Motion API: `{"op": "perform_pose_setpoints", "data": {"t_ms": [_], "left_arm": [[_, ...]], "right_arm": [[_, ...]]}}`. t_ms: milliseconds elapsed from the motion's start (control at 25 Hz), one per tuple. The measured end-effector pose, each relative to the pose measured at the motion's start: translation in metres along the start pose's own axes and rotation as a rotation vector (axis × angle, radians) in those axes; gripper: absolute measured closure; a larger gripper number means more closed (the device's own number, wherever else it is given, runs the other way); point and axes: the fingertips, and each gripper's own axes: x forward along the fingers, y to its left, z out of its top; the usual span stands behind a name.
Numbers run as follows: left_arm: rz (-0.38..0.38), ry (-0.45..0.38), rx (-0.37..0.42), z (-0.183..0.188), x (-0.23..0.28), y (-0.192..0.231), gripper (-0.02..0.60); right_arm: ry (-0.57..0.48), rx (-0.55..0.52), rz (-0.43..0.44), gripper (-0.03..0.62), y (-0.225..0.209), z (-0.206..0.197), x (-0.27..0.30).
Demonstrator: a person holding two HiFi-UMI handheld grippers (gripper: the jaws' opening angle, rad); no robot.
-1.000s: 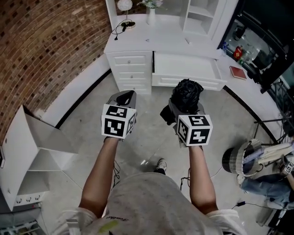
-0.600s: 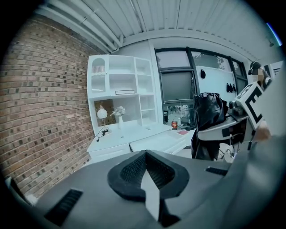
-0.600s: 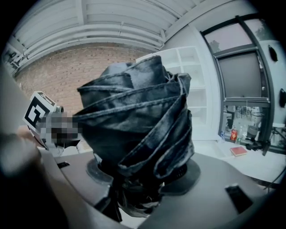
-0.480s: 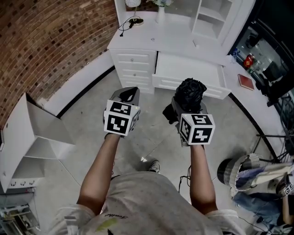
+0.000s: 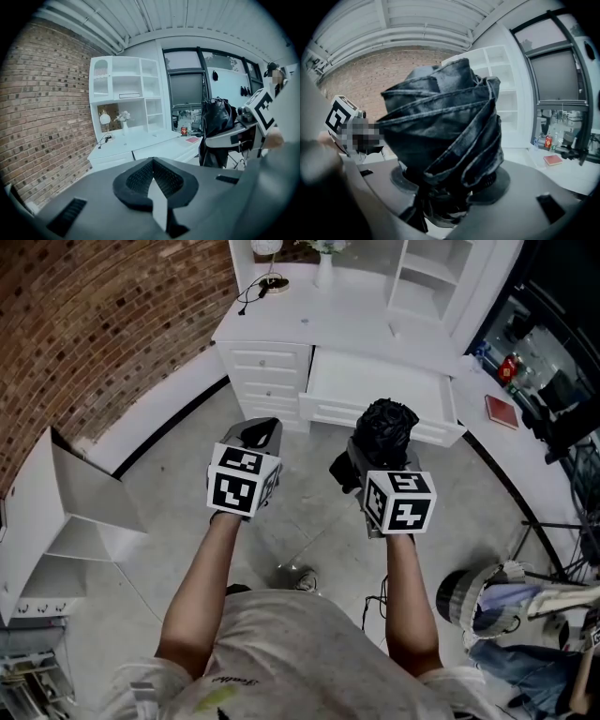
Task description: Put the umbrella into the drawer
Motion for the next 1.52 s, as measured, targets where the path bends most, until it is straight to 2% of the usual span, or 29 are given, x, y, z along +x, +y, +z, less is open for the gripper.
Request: {"op": "perform_pose_setpoints", "data": {"t_ms": [840,1520], "left_arm": [[-0.033,-0.009,0.026,0.012,0.028,-0.024,0.584],[-0.098,-0.022,0.029,0.025,0.086,-0.024,0.584]], "right_arm": [[-0.016,0.015,-0.005,0.338,-0.035,-0.003,0.005],[-0.011,0.008,-0.059,0.338,-0.073,0.004,0.033]]}}
